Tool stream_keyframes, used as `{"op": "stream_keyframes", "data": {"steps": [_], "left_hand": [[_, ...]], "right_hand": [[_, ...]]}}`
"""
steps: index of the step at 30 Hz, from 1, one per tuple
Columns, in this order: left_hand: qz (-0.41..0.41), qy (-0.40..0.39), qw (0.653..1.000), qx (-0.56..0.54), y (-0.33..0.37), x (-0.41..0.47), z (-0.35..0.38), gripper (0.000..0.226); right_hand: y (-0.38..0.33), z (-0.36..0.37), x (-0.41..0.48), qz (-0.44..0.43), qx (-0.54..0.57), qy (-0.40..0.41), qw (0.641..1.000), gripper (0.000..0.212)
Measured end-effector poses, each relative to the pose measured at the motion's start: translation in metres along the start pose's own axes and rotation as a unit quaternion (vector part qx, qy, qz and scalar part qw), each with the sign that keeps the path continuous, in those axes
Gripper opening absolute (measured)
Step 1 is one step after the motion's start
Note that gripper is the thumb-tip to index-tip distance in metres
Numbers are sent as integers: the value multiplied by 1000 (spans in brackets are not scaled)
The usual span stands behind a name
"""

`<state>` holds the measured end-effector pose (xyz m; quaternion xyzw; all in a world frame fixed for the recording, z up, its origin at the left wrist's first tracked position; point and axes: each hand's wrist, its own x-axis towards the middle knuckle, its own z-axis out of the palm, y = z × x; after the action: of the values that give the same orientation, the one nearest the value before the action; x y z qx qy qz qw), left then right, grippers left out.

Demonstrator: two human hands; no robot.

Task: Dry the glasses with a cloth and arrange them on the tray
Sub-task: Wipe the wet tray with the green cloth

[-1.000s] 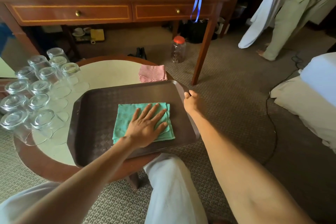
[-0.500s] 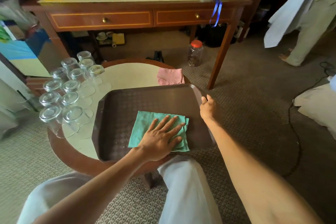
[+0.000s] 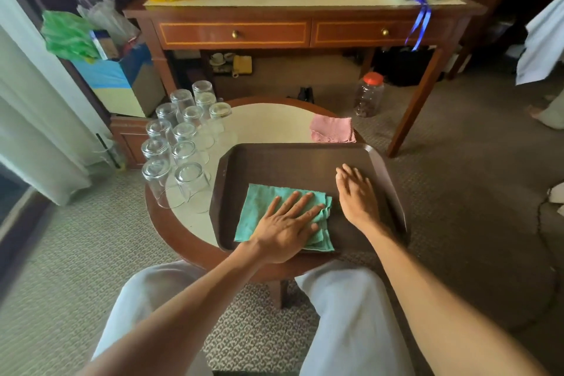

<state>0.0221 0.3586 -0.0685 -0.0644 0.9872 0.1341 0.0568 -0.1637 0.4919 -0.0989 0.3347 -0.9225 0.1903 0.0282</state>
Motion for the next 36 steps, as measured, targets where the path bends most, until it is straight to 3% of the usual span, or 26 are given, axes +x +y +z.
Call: {"op": "stream_keyframes", "data": {"steps": [4,10,16,22,32,36], "left_hand": [[-78,20,996,28,-41,-33,-17,58],[-117,-11,993,-16,-11,-16,-15,60],[-37,-22,999,17,-3,-13,-6,56],[-110,13,992,-51,-44,-35,-3,56],[-185,30,980,-70,-97,90,-40,60],[-193,27,978,-80,-87,94,-42,60]], "right_hand": [[-9,7,-3,1,-46,31,998,58],[-16,9,-5,11,-62,23,998,57],[-13,7,-2,13,-63,10,998,52],[-13,7,-7,14,-58,10,998,60],[-12,8,-6,8,-72,-3,997,67],[-10,6,-2,20,-85,-10,996,64]]}}
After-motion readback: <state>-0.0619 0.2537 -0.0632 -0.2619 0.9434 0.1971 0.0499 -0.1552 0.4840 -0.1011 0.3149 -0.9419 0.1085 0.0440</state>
